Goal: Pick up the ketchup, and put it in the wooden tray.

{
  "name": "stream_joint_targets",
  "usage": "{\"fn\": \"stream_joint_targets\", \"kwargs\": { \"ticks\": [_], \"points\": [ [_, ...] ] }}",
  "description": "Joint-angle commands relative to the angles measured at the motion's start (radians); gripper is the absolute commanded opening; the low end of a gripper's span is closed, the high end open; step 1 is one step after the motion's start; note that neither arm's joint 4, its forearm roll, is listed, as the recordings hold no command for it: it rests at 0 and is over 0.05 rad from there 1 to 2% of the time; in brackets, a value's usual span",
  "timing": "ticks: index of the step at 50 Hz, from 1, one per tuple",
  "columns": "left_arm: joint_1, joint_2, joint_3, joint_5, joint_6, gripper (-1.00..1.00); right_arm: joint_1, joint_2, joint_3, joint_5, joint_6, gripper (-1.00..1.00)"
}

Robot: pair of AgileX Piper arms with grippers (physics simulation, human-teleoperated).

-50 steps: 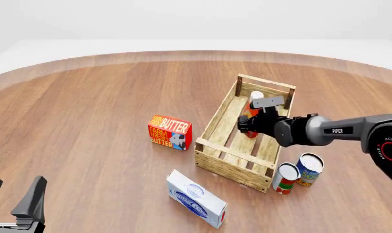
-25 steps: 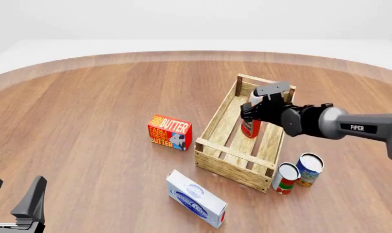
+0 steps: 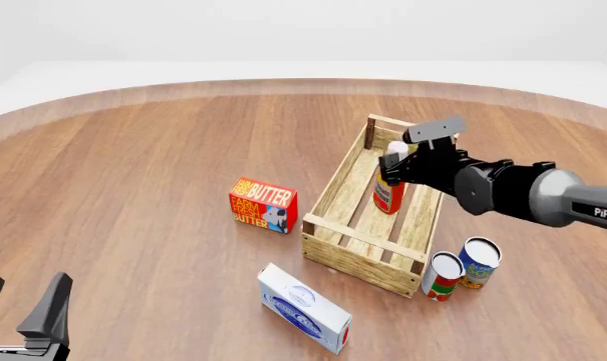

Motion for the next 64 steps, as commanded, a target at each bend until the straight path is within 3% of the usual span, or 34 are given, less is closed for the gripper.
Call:
{"fn": "stream_joint_targets", "kwargs": {
  "ticks": [1,13,42,64],
  "points": [
    [0.0,0.0,0.0,0.0,0.0,1.0,0.01,-0.091,0.065,0.006,-0.005,1.0],
    [0.0,0.0,0.0,0.0,0.0,1.0,0.017,-0.21,0.169,0.006,0.002,1.0],
    [0.0,0.0,0.0,0.0,0.0,1.0,-0.004,-0.504,0.501,-0.072,0.082,1.0],
    [0.0,0.0,0.0,0.0,0.0,1.0,-0.074,-0.764,0.74,-0.047,0.134,1.0]
  ]
}}
